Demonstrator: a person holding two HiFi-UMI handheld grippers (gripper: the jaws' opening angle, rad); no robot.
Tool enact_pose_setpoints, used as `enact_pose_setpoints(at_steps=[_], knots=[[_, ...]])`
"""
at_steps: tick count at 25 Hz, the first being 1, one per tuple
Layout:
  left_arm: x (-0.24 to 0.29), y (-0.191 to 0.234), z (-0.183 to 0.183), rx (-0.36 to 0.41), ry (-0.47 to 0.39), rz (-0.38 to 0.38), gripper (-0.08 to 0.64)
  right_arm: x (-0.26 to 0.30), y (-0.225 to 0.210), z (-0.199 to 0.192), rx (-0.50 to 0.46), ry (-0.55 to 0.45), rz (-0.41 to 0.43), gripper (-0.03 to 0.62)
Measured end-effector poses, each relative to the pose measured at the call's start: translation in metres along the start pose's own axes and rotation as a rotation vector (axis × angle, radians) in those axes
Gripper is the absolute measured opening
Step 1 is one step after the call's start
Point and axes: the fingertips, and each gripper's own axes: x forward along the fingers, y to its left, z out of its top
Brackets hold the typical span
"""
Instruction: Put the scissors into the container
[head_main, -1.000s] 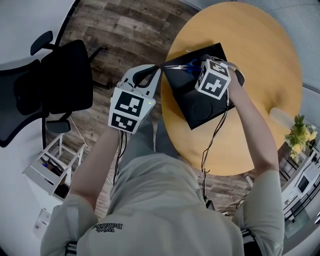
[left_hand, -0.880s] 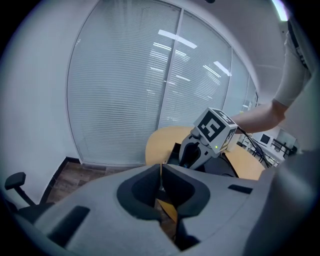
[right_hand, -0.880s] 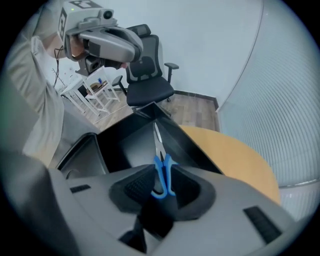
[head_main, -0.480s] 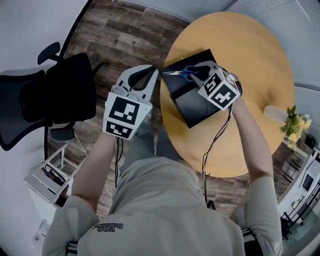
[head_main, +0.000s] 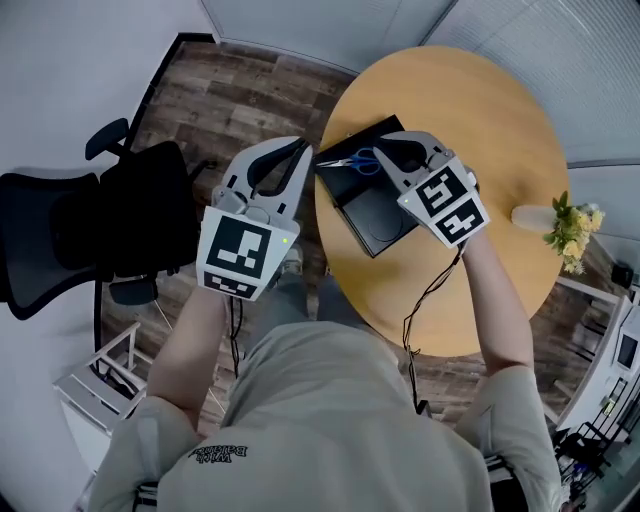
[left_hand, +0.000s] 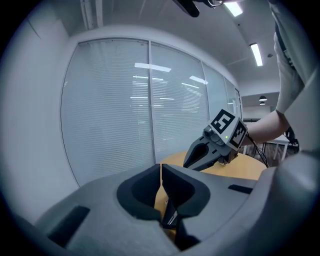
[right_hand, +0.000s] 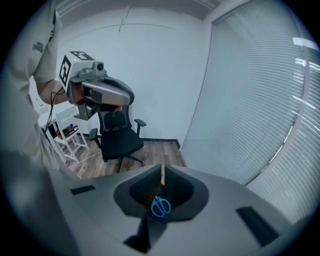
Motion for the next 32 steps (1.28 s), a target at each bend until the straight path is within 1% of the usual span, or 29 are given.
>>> enact_pose_setpoints(at_steps=[3,8,11,14,16,18,20,22,25,28,32], knots=[[-0.013,-0.002,0.022,0.013,-0.050,0.004,0.029,-0.026,0.001,0.029,0.022,-0.089,-0.049,0.038],[-0.034,-0.006,0.060,0.073,-0.138,0.013,0.029,-0.070,0.005,0.068,0.045,-0.220,-0.144,0.032],[-0.050,-0.011,0.077,0.068,-0.168,0.028,0.029,-0.101,0.012,0.089,0.077,-0.315,-0.192,0.031],[-0.063,-0.017,0.086,0.044,-0.192,0.025,0.029,-0.132,0.016,0.103,0.127,-0.410,-0.249,0.031],[-0.071,-0.020,0.090,0.042,-0.206,0.022,0.029,-0.151,0.019,0.107,0.141,-0.422,-0.307,0.031],[-0.080,-0.021,0.094,0.047,-0.216,0.027,0.029,-0.168,0.024,0.114,0.126,-0.428,-0.365,0.032],[-0.088,-0.022,0.097,0.046,-0.228,0.032,0.029,-0.182,0.032,0.125,0.126,-0.480,-0.388,0.032],[-0.097,-0.024,0.099,0.045,-0.232,0.034,0.029,-0.192,0.037,0.127,0.159,-0.517,-0.405,0.032],[-0.108,-0.030,0.101,0.055,-0.235,0.030,0.029,-0.201,0.044,0.124,0.183,-0.528,-0.427,0.032],[-0.114,-0.038,0.099,0.065,-0.230,0.011,0.029,-0.202,0.055,0.122,0.209,-0.541,-0.415,0.032],[-0.119,-0.049,0.090,0.047,-0.214,-0.014,0.029,-0.204,0.069,0.111,0.270,-0.543,-0.406,0.032]])
